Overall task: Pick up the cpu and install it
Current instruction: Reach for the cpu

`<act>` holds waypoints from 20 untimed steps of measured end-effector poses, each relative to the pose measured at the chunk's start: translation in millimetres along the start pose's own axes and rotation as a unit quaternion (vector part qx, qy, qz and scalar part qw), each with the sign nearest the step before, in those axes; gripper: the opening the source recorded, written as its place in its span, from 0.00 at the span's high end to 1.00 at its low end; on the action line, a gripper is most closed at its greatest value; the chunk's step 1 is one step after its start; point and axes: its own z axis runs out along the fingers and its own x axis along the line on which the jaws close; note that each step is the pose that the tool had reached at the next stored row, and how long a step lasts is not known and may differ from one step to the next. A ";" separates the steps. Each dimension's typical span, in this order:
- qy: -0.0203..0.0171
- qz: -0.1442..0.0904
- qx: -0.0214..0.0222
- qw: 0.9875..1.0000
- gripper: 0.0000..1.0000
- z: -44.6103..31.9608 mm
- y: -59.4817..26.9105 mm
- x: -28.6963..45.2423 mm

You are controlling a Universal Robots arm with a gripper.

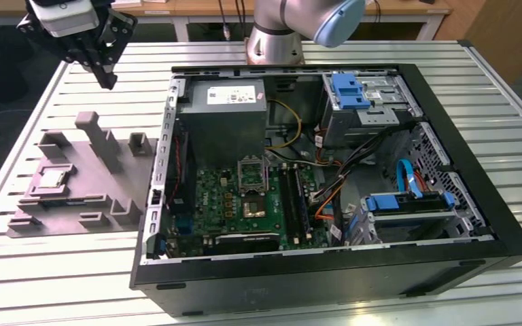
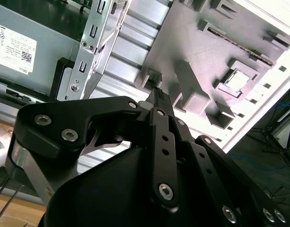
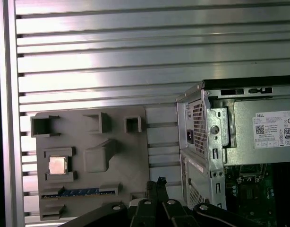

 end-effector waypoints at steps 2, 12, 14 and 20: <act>0.000 0.000 0.000 1.000 0.89 0.0 0.0 0.2; 0.000 0.000 0.000 1.000 0.89 -0.1 -0.4 5.1; 0.000 0.000 0.000 1.000 0.89 -0.1 -0.5 5.8; 0.000 0.000 0.000 1.000 0.89 -0.1 -0.7 8.3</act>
